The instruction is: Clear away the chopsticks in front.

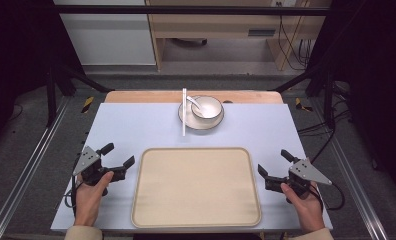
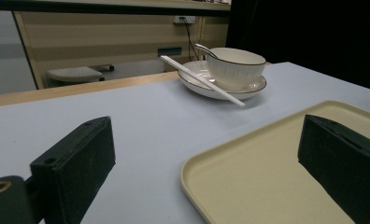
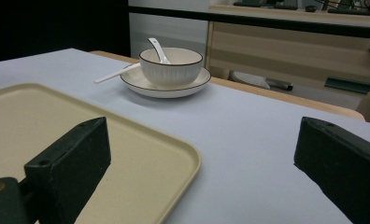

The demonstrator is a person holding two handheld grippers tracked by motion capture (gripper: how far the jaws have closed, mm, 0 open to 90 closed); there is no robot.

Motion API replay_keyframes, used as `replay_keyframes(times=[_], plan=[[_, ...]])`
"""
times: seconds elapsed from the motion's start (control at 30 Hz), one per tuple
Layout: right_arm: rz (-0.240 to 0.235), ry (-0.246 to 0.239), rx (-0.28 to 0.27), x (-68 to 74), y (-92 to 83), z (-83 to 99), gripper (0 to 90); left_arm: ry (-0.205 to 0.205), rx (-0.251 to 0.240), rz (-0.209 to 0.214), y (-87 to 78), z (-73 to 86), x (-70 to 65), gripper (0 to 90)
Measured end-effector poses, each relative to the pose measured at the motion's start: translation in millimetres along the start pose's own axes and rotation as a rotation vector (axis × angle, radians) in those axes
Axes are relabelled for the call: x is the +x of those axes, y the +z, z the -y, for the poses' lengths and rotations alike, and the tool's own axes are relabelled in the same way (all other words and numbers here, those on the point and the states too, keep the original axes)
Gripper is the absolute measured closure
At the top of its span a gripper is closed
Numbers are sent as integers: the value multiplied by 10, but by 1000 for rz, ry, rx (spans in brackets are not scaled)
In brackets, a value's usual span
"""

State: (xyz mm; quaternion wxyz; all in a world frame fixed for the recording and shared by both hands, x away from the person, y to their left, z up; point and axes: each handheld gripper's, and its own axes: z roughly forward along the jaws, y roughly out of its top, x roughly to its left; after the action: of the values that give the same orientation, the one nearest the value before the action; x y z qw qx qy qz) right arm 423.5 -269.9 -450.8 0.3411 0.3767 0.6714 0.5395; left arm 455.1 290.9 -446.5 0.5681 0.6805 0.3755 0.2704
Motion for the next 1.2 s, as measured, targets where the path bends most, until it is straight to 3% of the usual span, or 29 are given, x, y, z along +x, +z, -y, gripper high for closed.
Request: replay_keyframes(times=[0.2,0.43,0.5,0.7,0.77,0.83,0.87,0.97,1.07,1.2], plan=[[4,-22,17,74,-13,-5,34,2,39,26,52,-7,-73,40],[10,-68,42,163,-20,-1,40,41,116,34,238,-165,-309,53],[8,-74,54,175,-14,6,42,52,142,10,342,-259,-364,58],[11,-91,74,232,1,10,59,107,186,24,725,-561,-407,77],[12,-93,70,245,-1,2,60,120,199,12,858,-669,-408,90],[13,-94,69,244,3,0,60,107,186,14,979,-771,-391,115],[14,-93,69,242,4,1,60,92,182,4,1041,-817,-388,137],[19,-88,72,238,-8,2,60,102,193,-25,1215,-939,-391,177],[17,-88,71,238,-12,2,60,159,229,-68,1401,-1032,-426,276],[13,-85,72,240,-8,1,61,194,253,-118,1653,-1083,-487,333]])
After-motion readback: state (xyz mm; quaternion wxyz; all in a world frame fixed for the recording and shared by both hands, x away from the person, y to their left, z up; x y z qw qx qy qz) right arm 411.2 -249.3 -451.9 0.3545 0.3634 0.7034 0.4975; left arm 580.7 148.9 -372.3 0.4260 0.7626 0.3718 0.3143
